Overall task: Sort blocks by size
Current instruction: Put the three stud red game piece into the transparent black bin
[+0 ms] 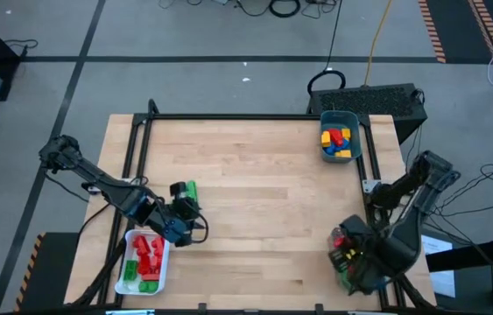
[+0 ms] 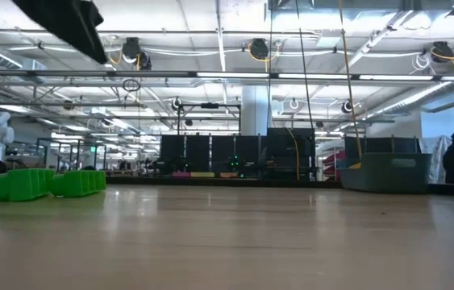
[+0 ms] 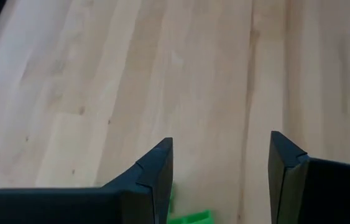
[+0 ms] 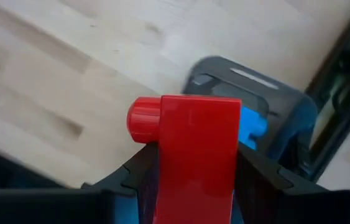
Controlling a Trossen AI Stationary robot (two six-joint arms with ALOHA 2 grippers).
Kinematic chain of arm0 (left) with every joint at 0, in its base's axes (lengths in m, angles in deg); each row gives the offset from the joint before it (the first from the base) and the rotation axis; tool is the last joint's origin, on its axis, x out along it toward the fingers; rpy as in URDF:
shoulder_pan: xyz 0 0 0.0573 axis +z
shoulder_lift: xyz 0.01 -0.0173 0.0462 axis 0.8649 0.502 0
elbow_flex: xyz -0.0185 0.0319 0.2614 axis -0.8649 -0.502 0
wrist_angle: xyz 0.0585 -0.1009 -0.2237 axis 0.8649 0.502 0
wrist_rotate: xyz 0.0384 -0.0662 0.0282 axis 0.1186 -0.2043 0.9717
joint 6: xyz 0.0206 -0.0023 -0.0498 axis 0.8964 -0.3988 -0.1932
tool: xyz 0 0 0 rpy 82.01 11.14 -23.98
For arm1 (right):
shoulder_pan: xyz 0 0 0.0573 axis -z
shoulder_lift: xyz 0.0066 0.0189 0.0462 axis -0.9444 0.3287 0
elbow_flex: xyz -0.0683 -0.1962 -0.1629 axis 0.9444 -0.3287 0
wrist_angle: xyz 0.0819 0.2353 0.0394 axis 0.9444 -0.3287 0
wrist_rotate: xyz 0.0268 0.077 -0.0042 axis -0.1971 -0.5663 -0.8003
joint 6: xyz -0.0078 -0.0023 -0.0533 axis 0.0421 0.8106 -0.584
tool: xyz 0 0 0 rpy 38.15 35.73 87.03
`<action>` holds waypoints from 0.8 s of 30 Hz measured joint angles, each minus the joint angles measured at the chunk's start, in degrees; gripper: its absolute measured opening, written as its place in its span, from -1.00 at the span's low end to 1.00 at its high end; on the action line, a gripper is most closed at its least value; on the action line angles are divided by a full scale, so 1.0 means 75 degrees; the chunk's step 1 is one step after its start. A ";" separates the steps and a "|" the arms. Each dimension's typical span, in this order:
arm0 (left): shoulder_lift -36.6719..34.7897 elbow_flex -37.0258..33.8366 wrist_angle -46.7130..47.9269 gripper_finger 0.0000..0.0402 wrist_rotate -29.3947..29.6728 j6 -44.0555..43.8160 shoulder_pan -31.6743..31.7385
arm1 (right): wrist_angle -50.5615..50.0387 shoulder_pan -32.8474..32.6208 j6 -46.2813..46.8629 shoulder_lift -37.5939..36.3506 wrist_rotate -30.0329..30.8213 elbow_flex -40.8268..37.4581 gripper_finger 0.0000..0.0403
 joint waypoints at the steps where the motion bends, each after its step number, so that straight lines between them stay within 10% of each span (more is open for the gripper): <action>1: 0.0007 -0.0007 0.0101 -0.33 -0.0004 -0.0008 0.0024 | 0.0006 -0.0111 0.0268 0.0008 -0.0029 -0.0147 -0.24; 24: 0.0048 -0.0007 0.1418 -0.33 -0.0148 -0.0200 0.0153 | 0.1634 -0.0455 0.1003 0.0050 -0.0625 -0.2525 0.16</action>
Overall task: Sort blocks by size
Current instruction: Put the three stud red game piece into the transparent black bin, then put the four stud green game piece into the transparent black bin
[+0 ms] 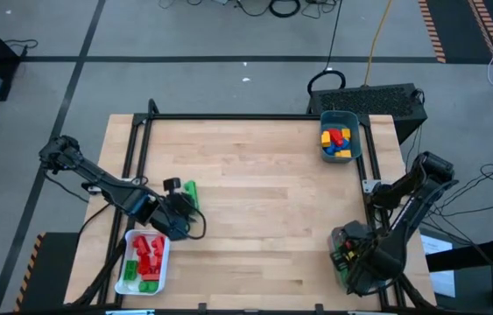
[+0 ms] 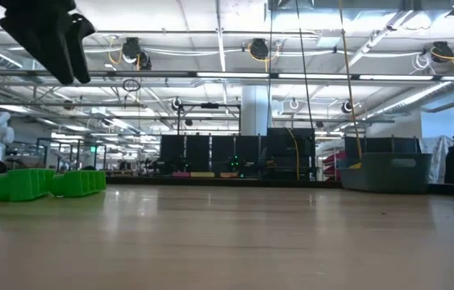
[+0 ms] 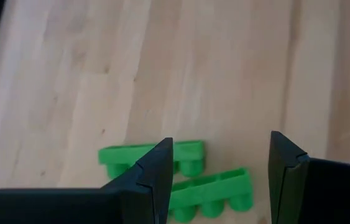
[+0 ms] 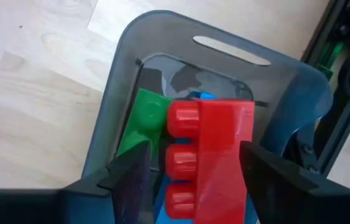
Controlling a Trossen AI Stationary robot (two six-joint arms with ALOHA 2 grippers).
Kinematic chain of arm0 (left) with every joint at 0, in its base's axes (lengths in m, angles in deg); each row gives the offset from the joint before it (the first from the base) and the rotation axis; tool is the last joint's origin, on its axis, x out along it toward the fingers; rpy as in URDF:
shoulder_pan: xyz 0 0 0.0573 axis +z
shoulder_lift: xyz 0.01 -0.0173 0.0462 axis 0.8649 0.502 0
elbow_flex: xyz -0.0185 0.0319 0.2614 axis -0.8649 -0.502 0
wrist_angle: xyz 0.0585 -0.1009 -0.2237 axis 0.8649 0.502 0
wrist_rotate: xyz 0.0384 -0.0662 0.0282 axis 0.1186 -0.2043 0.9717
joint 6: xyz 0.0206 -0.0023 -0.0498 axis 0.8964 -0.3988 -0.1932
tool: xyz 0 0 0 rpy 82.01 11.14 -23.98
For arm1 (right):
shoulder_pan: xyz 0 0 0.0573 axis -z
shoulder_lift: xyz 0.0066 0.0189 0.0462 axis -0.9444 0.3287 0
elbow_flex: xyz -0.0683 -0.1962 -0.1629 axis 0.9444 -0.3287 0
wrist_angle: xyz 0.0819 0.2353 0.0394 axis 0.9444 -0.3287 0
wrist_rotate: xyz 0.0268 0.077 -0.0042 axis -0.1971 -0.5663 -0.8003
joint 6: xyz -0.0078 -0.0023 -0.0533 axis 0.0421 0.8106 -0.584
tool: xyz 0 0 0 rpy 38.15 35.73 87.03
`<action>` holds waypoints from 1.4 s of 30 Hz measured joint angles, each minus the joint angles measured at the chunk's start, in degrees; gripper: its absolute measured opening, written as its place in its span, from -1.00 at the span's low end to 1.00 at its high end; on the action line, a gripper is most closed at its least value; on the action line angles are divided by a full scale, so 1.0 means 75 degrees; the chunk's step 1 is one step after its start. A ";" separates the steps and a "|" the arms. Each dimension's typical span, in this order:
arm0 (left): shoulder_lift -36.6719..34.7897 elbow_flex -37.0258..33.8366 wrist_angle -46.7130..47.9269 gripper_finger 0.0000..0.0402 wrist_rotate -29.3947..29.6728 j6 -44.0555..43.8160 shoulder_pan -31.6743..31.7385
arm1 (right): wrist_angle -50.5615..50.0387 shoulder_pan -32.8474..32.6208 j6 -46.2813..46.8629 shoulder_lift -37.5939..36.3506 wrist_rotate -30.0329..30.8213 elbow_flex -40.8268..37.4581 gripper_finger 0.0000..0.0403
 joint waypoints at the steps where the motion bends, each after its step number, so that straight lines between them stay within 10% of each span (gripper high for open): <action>1: 0.0000 0.0000 0.0096 -0.33 0.0063 -0.0006 0.0000 | -0.0018 0.0000 0.0035 -0.0003 0.0003 0.0003 0.16; 17: 0.0009 -0.1015 0.0800 0.53 0.1386 -0.2878 0.0956 | -0.1210 0.0202 -0.0464 -0.0032 0.3553 0.1963 0.15; 28: 0.0006 -0.2101 -0.0958 0.64 0.0880 -0.3997 0.2826 | -0.1220 0.0945 -0.1956 -0.0032 0.3666 0.1996 0.15; 42: 0.0958 -0.2326 -0.1600 0.64 -0.0683 -0.4397 0.2993 | -0.0904 0.1023 -0.2582 -0.0032 0.3636 0.1996 0.15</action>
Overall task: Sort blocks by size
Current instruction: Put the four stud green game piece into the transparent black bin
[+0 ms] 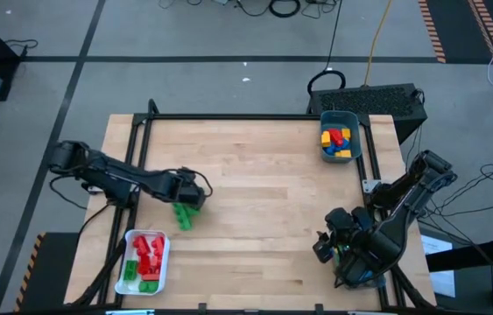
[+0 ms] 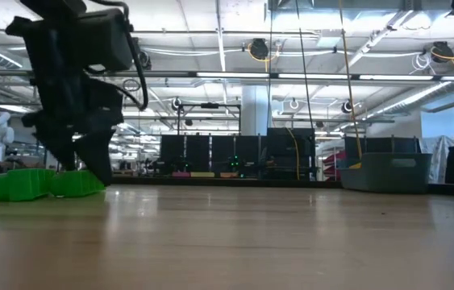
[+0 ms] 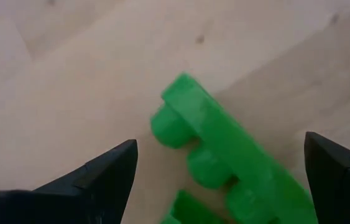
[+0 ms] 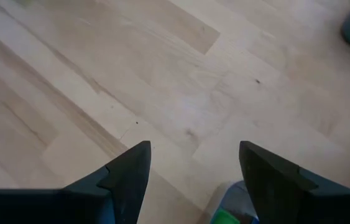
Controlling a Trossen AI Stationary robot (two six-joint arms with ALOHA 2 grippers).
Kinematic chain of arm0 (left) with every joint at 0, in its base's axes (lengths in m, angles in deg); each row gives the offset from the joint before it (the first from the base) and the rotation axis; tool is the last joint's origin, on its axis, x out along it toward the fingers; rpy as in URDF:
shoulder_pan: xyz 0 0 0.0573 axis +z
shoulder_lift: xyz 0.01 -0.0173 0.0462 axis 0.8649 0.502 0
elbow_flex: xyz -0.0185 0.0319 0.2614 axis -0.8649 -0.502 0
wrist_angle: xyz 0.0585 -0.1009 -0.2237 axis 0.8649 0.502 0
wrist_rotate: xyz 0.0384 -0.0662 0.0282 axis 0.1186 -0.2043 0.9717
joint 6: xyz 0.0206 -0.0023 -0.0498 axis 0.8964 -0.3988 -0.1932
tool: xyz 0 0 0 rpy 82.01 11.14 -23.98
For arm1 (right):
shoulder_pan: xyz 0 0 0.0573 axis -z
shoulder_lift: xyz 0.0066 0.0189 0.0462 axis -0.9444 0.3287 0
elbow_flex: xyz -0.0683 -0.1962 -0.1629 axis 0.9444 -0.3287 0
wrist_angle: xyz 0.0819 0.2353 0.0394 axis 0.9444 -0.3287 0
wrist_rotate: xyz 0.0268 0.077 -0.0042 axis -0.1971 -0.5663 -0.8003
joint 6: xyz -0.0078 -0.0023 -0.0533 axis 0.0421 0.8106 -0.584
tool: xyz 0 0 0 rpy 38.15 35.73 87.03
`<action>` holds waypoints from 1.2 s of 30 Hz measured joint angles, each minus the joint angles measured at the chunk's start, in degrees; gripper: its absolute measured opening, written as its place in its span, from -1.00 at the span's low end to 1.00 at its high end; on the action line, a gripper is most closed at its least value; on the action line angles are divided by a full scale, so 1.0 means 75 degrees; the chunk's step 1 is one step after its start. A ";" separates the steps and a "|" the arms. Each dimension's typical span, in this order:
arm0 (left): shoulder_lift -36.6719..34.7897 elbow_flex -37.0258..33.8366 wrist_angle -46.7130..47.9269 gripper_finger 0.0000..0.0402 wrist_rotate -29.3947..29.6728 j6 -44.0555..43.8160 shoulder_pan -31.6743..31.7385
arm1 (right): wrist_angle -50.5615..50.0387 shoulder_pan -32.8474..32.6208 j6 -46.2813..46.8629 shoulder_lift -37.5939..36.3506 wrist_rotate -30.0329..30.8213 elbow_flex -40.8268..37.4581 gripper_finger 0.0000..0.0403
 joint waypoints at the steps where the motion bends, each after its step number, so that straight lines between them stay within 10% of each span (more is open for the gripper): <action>1: 0.0108 0.0000 -0.0045 0.64 -0.0079 0.0000 0.0000 | 0.0006 0.0000 -0.0004 0.0000 0.0012 0.0000 0.15; 10: 0.0867 0.0014 -0.1373 0.54 -0.0733 0.0795 -0.0005 | 0.0049 -0.0003 -0.0128 0.0000 0.0031 0.0000 0.15; 18: 0.0962 0.0003 -0.2705 -0.06 -0.0779 0.2066 0.0000 | 0.0243 0.0006 -0.0364 0.0000 0.0046 0.0000 0.15; 26: 0.0959 0.0003 -0.4211 -0.63 -0.0830 0.4291 -0.0017 | 0.1719 0.0248 -0.2522 0.0063 0.0094 0.0000 0.15; 36: 0.1363 0.0009 -0.6527 -0.79 -0.1860 0.5686 -0.0137 | 0.3590 0.1141 -0.5168 0.0815 -0.0346 0.0000 0.15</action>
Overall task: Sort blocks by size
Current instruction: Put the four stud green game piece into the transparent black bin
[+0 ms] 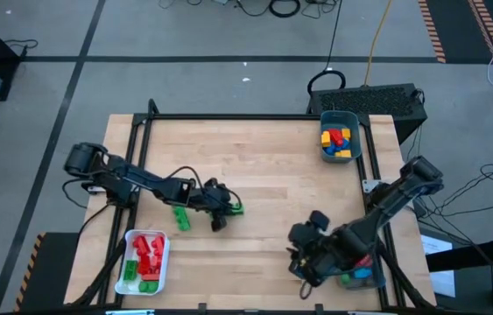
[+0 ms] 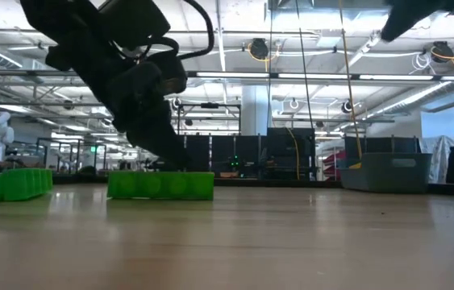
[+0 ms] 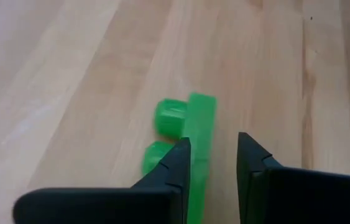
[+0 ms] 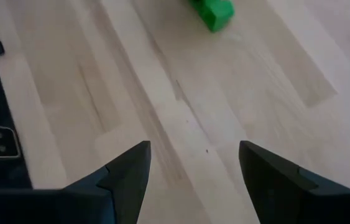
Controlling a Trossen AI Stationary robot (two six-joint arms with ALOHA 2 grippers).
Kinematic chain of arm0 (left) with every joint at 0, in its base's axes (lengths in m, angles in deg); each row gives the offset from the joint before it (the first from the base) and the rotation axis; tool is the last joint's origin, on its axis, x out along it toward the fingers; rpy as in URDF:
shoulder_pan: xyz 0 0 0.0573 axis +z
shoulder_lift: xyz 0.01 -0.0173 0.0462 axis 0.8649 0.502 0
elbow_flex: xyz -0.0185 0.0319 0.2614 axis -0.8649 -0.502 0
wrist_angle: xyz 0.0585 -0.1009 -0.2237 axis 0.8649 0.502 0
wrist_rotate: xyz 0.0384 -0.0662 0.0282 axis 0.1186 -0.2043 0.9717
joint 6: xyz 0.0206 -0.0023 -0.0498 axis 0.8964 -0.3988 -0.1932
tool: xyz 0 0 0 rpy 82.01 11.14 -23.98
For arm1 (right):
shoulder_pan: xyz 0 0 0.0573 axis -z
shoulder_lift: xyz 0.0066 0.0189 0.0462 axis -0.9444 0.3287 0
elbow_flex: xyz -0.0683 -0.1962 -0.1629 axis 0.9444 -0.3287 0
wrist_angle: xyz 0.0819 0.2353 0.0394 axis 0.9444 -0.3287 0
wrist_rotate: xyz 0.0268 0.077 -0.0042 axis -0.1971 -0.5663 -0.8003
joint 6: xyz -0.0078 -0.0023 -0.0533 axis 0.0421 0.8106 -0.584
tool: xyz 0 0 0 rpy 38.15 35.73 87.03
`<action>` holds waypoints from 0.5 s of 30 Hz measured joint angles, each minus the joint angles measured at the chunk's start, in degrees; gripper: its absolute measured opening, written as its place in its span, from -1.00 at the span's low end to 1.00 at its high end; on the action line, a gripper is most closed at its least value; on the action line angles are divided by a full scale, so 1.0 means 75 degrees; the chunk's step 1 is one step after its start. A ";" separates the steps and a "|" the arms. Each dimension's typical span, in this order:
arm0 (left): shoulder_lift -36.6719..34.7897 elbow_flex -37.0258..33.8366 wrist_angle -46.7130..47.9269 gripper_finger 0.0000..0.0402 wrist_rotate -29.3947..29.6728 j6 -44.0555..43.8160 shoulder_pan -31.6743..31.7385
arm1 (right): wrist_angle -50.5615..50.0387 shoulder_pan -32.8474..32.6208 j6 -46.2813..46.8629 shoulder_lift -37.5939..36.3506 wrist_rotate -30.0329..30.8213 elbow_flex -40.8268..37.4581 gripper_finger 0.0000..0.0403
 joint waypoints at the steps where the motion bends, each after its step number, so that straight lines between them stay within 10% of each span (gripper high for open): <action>1: 0.0055 0.0014 -0.0066 -0.80 -0.0070 0.0005 0.0002 | 0.0151 0.0099 -0.0294 0.0090 -0.0056 0.0000 0.15; 15: -0.1508 0.0294 0.1707 -0.54 0.0368 0.0530 -0.0390 | 0.2762 0.2214 -0.4480 0.1502 -0.0895 -0.0006 0.15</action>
